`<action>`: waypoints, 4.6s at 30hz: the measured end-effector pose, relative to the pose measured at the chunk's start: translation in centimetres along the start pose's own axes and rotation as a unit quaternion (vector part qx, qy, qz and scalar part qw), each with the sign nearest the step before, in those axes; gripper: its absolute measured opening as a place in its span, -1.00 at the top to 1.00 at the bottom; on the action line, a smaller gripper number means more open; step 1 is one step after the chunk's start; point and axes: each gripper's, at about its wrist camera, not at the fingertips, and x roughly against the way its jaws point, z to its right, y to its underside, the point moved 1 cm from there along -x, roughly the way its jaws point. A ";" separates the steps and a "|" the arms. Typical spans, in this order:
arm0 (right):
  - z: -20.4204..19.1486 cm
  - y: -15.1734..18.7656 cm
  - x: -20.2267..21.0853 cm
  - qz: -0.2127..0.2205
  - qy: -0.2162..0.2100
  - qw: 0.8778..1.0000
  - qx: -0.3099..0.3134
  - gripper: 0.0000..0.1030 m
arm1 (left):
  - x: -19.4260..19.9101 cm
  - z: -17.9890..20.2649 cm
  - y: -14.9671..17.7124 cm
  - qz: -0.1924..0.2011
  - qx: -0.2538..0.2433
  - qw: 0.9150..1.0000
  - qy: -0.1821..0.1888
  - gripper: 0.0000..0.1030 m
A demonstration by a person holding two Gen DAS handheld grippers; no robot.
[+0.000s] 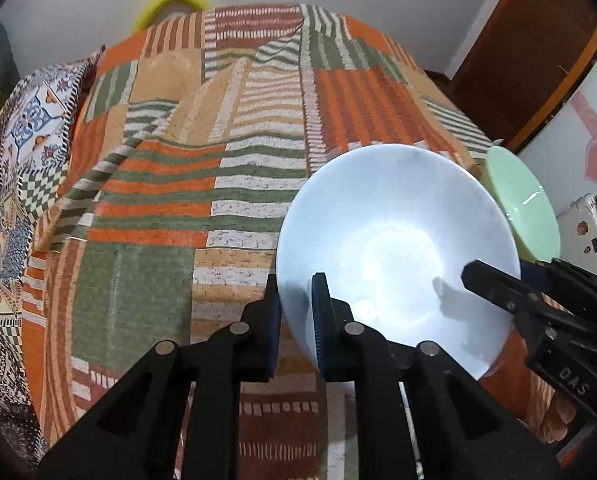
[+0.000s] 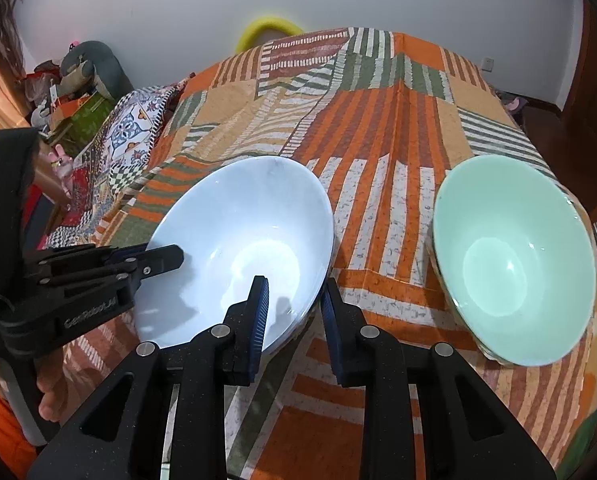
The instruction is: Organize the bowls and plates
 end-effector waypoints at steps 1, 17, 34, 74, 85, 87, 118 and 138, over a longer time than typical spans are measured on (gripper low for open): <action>0.0 0.0 0.4 0.005 -0.002 1.000 -0.004 0.53 | 0.6 0.2 0.1 0.005 -0.002 1.000 0.001 0.74; -2.6 1.6 7.5 0.056 -0.011 0.998 0.008 0.53 | 9.8 2.6 4.0 0.065 -0.015 0.998 -0.011 0.74; -7.2 5.5 12.7 0.089 -0.038 0.994 0.047 0.53 | 19.5 2.2 11.4 0.112 0.004 0.994 -0.017 0.73; -15.6 12.0 5.6 -0.015 -0.087 0.989 0.116 0.53 | 16.7 -7.1 22.6 0.039 0.111 0.991 -0.061 0.73; -16.0 12.9 3.3 -0.046 -0.078 0.988 0.126 0.53 | 14.3 -8.1 23.1 0.012 0.115 0.990 -0.075 0.73; -15.9 12.9 3.0 -0.050 -0.076 0.988 0.125 0.53 | 14.1 -8.1 23.0 0.012 0.115 0.991 -0.074 0.73; -15.7 13.4 2.2 -0.064 -0.076 0.987 0.128 0.48 | 12.7 -9.0 22.2 0.004 0.134 0.989 -0.057 0.67; -15.3 13.5 2.4 -0.056 -0.054 0.987 0.138 0.45 | 12.5 -7.7 21.9 0.003 0.110 0.989 -0.099 0.67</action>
